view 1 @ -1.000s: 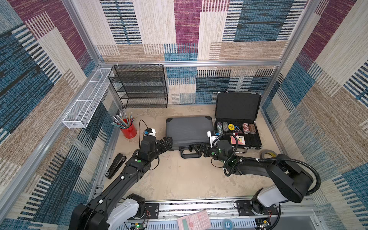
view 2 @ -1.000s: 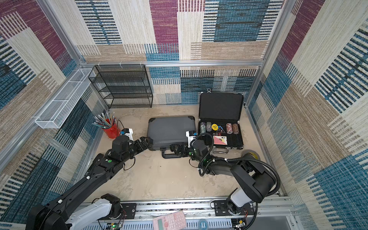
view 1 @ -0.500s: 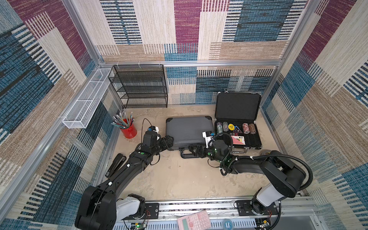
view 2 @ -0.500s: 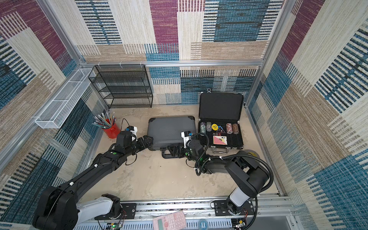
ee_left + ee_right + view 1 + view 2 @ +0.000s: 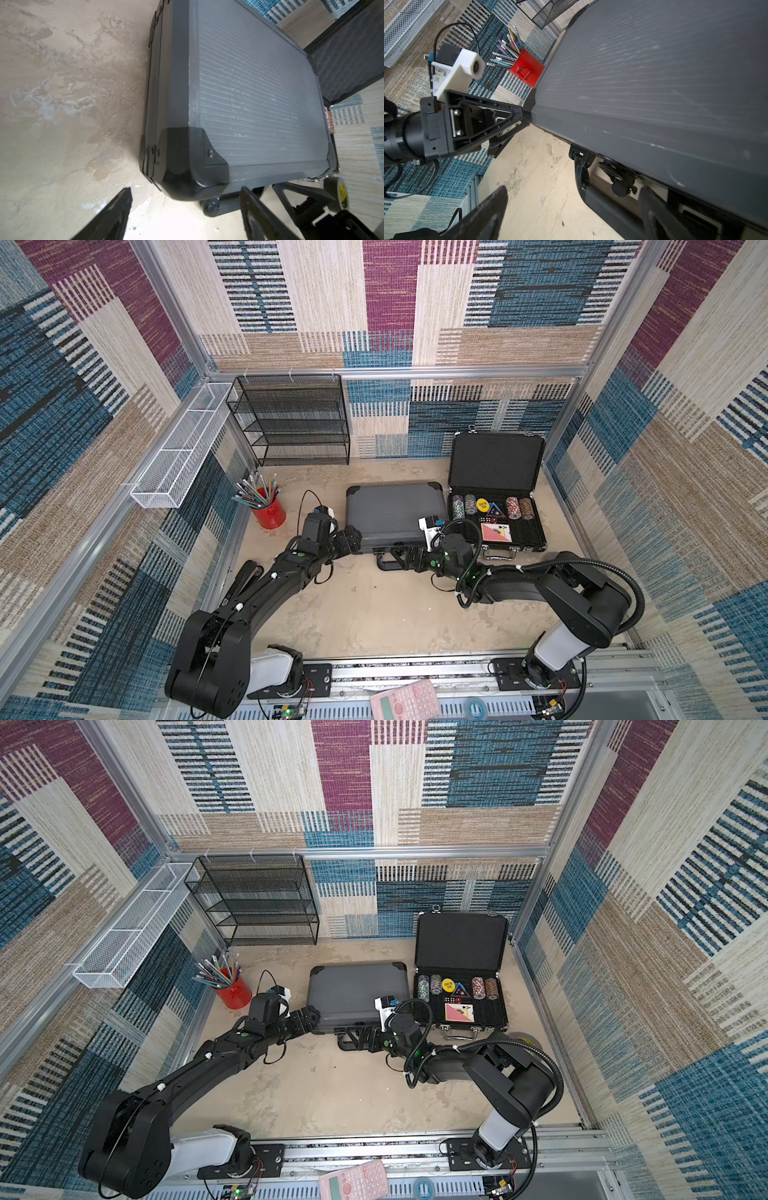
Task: Open the poker set cases
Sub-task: Open the case lid on the poker set case.
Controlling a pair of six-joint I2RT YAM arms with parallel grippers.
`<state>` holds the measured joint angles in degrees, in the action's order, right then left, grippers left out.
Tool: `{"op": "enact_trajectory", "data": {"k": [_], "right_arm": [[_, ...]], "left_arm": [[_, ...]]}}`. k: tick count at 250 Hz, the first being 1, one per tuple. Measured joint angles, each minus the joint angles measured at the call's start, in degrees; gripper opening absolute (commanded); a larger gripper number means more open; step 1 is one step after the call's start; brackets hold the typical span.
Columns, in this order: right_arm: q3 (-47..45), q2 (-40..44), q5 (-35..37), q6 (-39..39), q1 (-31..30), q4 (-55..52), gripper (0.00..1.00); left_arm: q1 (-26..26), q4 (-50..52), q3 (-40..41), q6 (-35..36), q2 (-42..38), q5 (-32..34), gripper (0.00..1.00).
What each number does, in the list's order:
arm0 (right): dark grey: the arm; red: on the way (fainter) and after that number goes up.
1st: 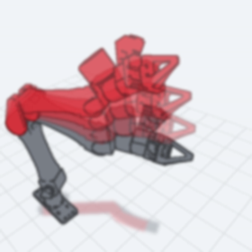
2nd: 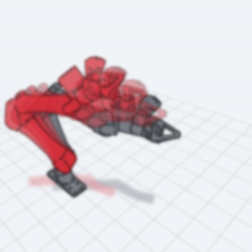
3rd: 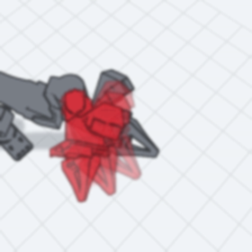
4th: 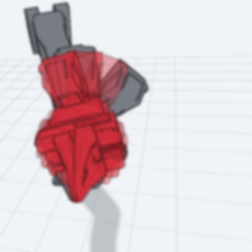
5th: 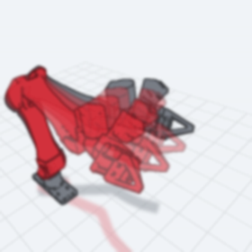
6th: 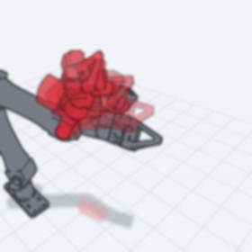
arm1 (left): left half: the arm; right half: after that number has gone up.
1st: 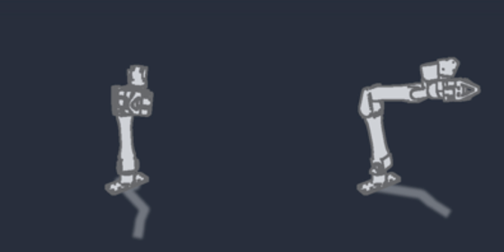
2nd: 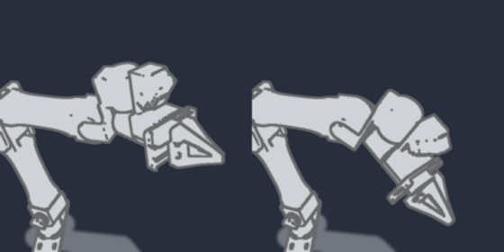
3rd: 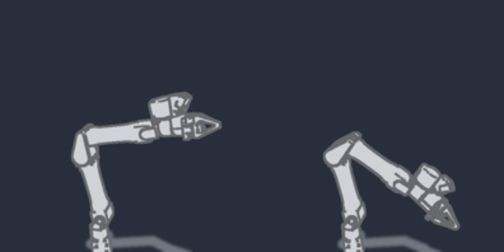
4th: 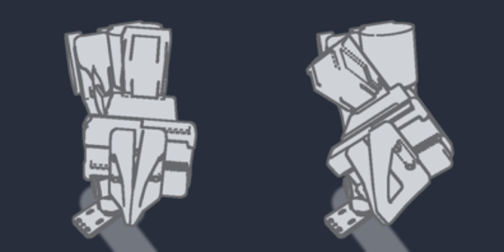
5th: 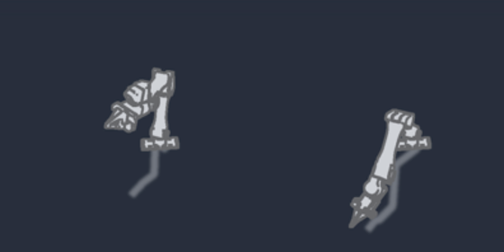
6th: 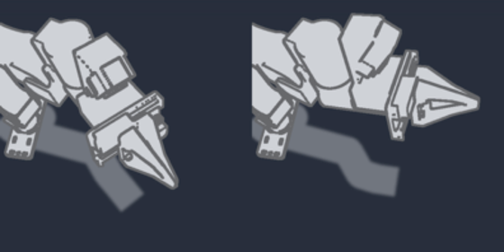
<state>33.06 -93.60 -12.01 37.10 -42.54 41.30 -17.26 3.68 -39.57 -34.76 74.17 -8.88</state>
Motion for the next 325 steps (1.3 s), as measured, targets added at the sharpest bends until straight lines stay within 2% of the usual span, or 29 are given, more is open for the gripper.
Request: {"op": "enact_trajectory", "data": {"k": [97, 207, 255, 325], "right_arm": [[0.74, -2.67, -0.42, 0.15, -0.57, 0.83, 1.0], [3.58, -5.86, -0.2, -1.46, -1.01, 0.37, 1.0], [5.33, -7.45, 1.11, -3.61, -1.27, -1.36, 0.99], [5.99, -7.45, 2.89, -6.75, -1.79, -3.91, 0.99]], "left_arm": [[0.94, -2.34, 1.57, -0.37, 2.38, -2.25, 0.79], [2.25, -6.4, 4.2, -2.64, 4.31, -8.41, 0.77], [3.41, -3.26, 5.29, -4.11, 5.29, -1.88, 0.76], [4.37, -2.99, 5.79, -5.62, 5.33, -1.53, 0.74]]}}
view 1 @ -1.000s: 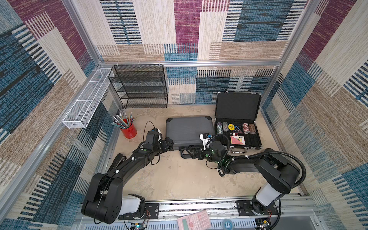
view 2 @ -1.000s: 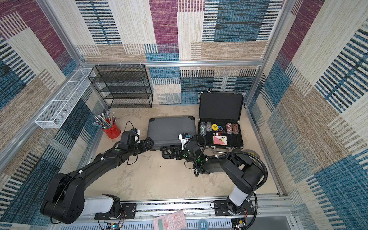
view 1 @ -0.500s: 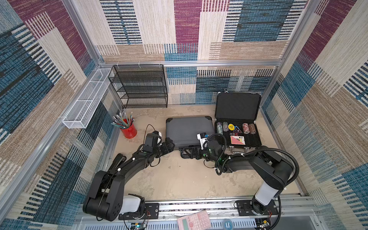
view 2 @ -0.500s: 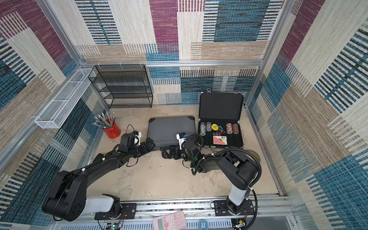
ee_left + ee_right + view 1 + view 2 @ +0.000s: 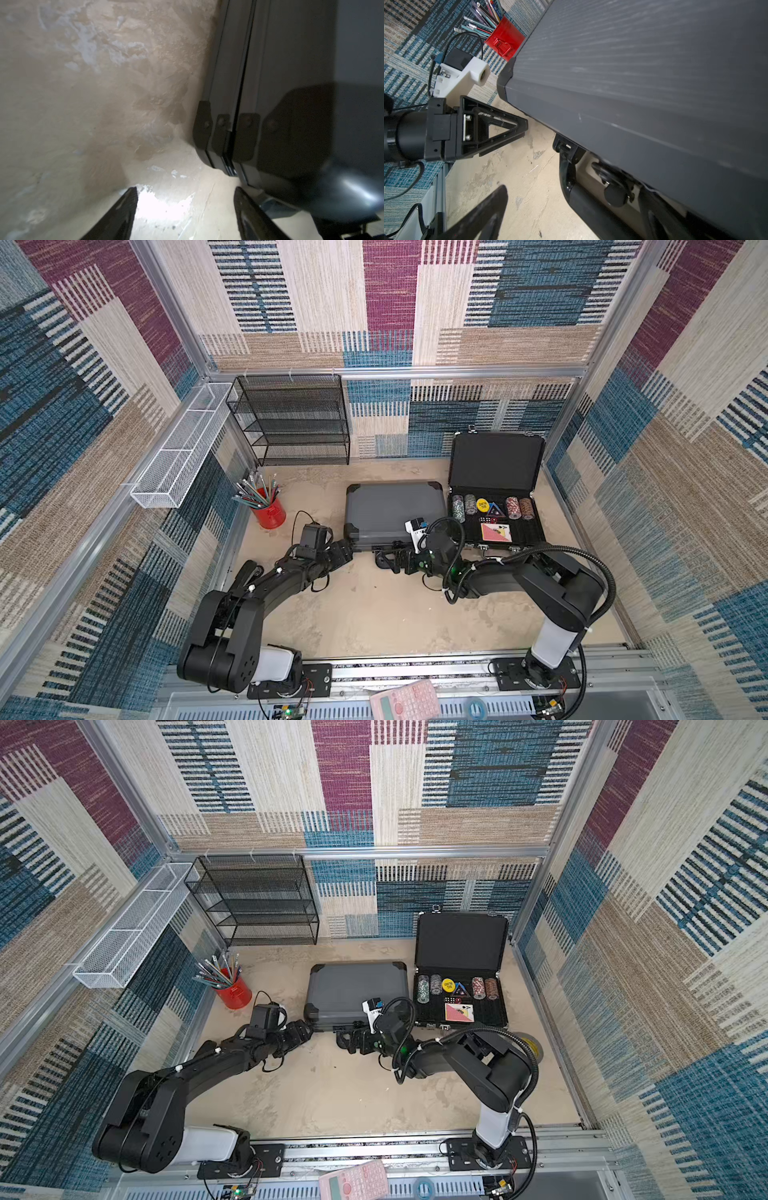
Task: Open the poker set cases
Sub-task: Open the case lid on the poker set case.
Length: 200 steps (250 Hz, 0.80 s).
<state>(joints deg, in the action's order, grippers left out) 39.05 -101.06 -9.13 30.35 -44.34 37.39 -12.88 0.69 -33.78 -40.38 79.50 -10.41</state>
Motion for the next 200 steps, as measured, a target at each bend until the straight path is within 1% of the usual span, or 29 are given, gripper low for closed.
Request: {"op": "enact_trajectory", "data": {"k": [17, 37, 80, 118, 158, 200], "right_arm": [[-0.02, 0.57, 0.68, -0.42, -0.24, -0.33, 1.0], [-0.31, 1.36, 1.2, -0.66, -0.33, -0.33, 1.0], [-1.99, 3.02, 2.32, -0.83, -0.33, -0.15, 1.0], [-3.17, 4.66, 3.3, -0.83, -0.33, 0.42, 1.0], [-2.84, 4.57, 3.32, -1.36, -0.33, 0.46, 1.0], [-2.03, 3.63, 3.21, -1.73, -0.48, 0.44, 0.99]], "left_arm": [[0.02, 0.11, -0.17, -0.07, -0.02, -0.02, 0.72], [0.0, 0.22, -0.61, -0.07, -0.59, -0.13, 0.71], [0.0, 1.05, -0.9, -0.09, -6.19, -0.13, 0.72], [0.0, 2.54, -2.49, 0.26, -9.68, 1.18, 0.75], [0.0, 3.41, -5.18, 1.92, -7.43, 1.22, 0.78], [0.02, 2.62, -7.5, 3.43, -2.97, 0.5, 0.78]]}}
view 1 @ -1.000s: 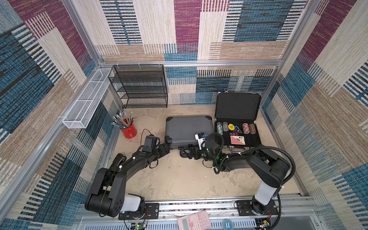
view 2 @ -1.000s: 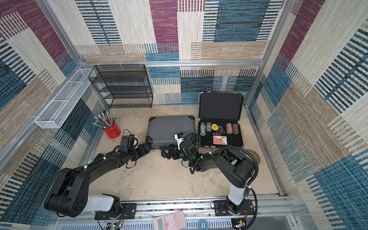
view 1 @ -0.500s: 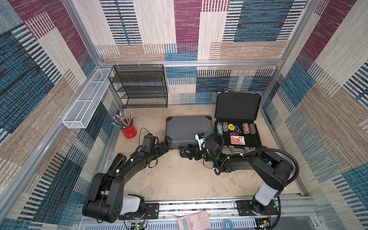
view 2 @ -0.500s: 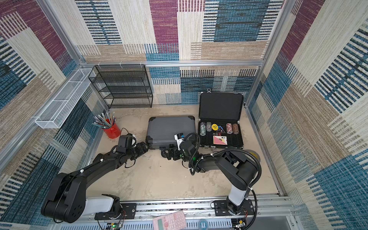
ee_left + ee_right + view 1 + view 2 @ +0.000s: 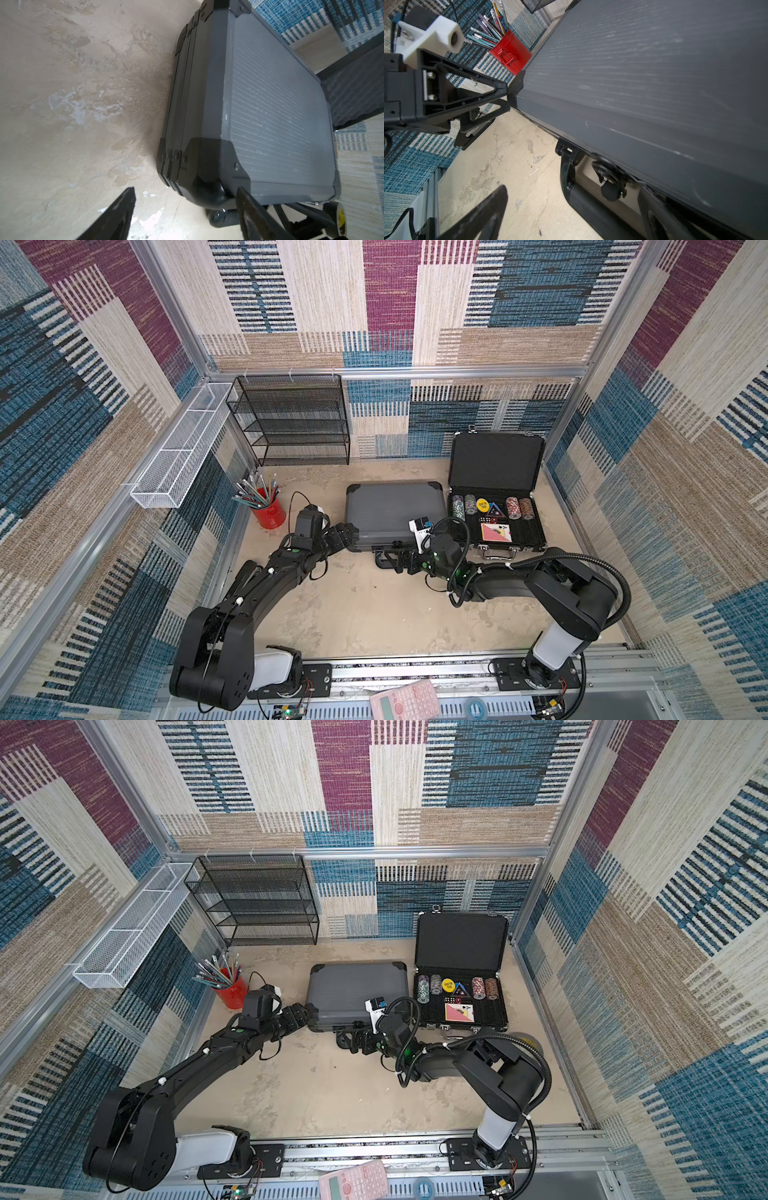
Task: Open the poker set cases
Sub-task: Open the case lid on the poker set case.
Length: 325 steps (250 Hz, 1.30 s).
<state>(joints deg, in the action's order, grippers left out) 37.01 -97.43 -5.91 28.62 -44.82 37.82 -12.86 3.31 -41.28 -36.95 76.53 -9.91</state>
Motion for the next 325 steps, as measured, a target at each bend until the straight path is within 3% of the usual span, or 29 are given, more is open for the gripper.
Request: {"op": "enact_trajectory", "data": {"k": [54, 325], "right_arm": [[0.11, -0.42, -0.09, -0.02, 0.0, 0.0, 1.0], [2.36, -4.55, -1.86, -0.28, -0.13, -0.15, 1.0]], "left_arm": [[0.26, -2.89, -1.49, 0.7, 3.85, -2.47, 0.76], [1.88, -16.26, 3.32, -1.75, 8.15, -7.04, 0.7]]}}
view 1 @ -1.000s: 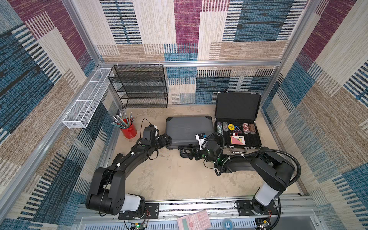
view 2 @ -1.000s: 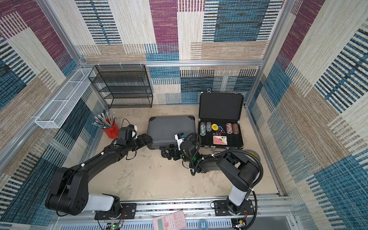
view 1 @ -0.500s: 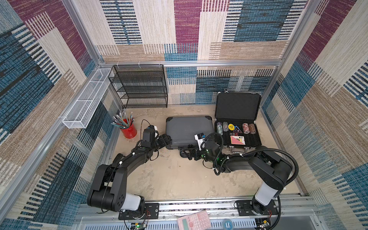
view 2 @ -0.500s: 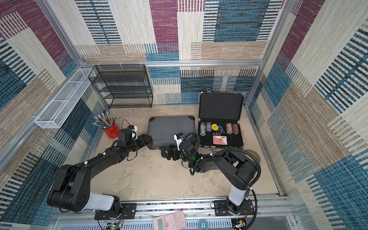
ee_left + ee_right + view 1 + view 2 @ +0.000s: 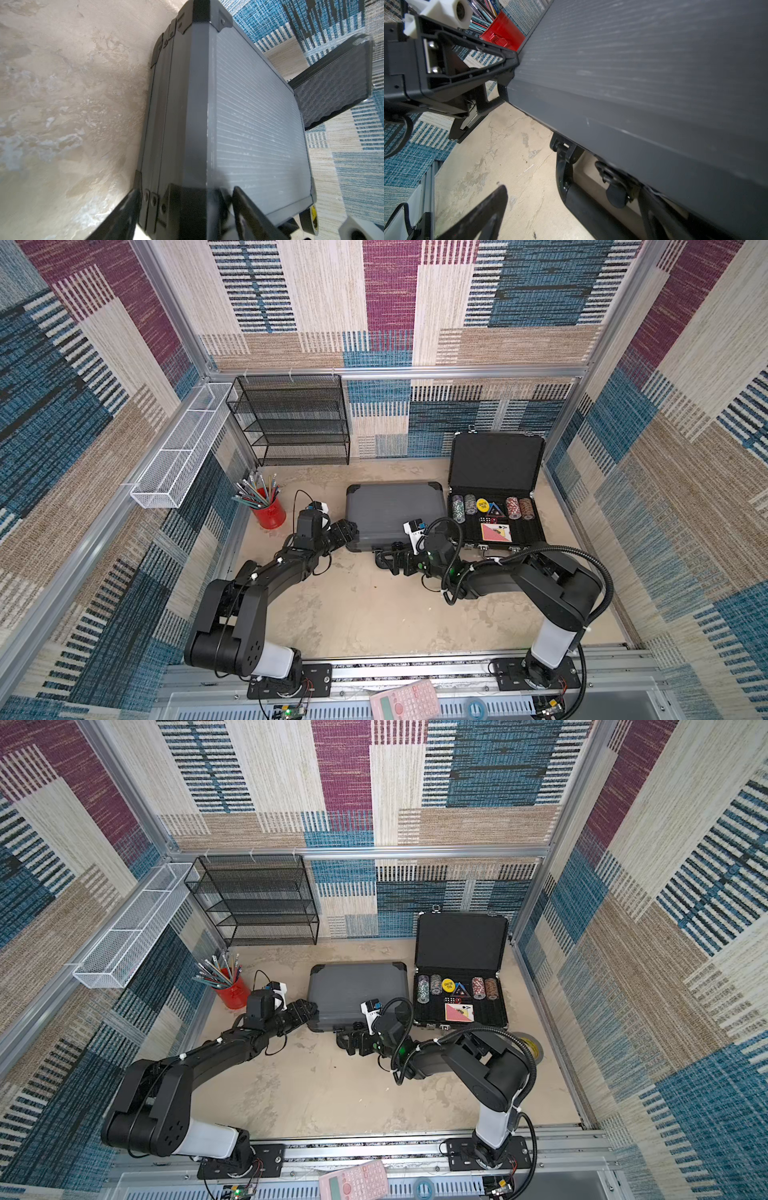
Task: Open the poker set cases
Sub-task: Open the case lid on the poker set case.
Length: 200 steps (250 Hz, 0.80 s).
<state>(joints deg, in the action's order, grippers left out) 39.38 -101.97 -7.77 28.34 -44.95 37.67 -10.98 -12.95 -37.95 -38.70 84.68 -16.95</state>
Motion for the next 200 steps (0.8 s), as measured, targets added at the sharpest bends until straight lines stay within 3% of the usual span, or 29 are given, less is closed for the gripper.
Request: {"op": "enact_trajectory", "data": {"k": [126, 200], "right_arm": [[-0.68, 2.25, -1.68, -5.66, -0.35, -0.31, 0.99], [0.15, 3.67, 1.42, -4.35, -0.44, -4.68, 0.99]], "left_arm": [[0.42, -2.73, 0.07, -1.88, 1.81, -2.54, 0.68], [0.46, -2.97, -0.11, -1.88, 1.64, -3.08, 0.67]]}}
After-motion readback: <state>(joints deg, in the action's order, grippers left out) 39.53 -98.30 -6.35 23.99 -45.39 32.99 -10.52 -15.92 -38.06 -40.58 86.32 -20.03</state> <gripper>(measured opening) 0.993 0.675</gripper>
